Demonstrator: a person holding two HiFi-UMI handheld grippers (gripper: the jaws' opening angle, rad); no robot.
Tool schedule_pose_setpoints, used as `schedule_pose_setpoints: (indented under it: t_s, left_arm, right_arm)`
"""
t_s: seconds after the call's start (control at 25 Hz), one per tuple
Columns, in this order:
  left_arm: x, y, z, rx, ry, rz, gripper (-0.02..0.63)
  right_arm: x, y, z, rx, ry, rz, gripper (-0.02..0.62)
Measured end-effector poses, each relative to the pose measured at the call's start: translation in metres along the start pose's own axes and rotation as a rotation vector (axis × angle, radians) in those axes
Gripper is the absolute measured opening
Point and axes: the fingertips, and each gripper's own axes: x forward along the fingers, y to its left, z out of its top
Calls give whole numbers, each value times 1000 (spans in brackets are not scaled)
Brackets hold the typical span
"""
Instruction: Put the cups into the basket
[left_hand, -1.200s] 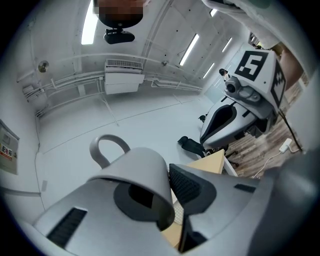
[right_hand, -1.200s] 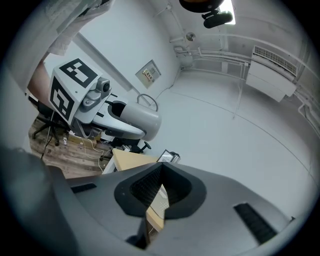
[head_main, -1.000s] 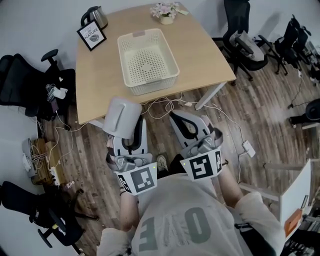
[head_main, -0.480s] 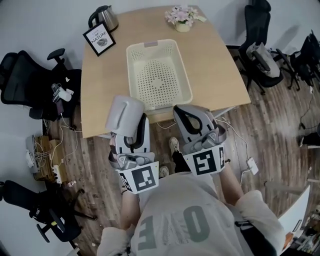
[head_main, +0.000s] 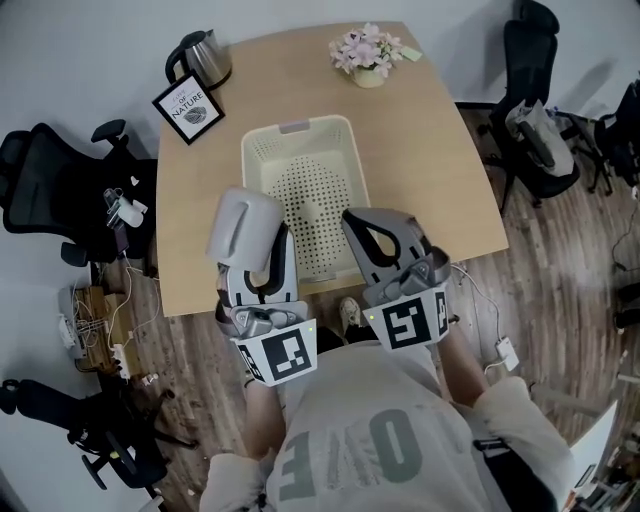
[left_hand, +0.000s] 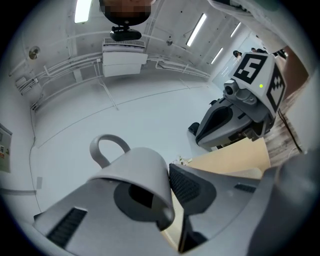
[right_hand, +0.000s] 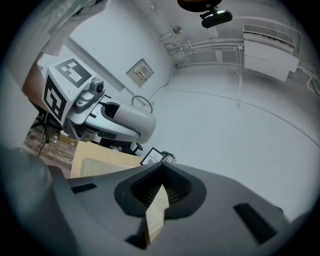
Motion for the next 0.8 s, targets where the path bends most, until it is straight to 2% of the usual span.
schedule_pose_setpoints:
  t_s: [0.24,0.52,0.8]
  left_arm:
    - [30,4,-11,42,24,-39,78]
    - [60,22,-27,42,58,-106,78]
    - [83,10,-65,130,204,-300,78]
  right_arm:
    - [28,-13,-12,10,8,14,-2]
    - [54,-24,-8,37,32,-5,-2]
    - [71,-27,-10,61,48,-31,-2]
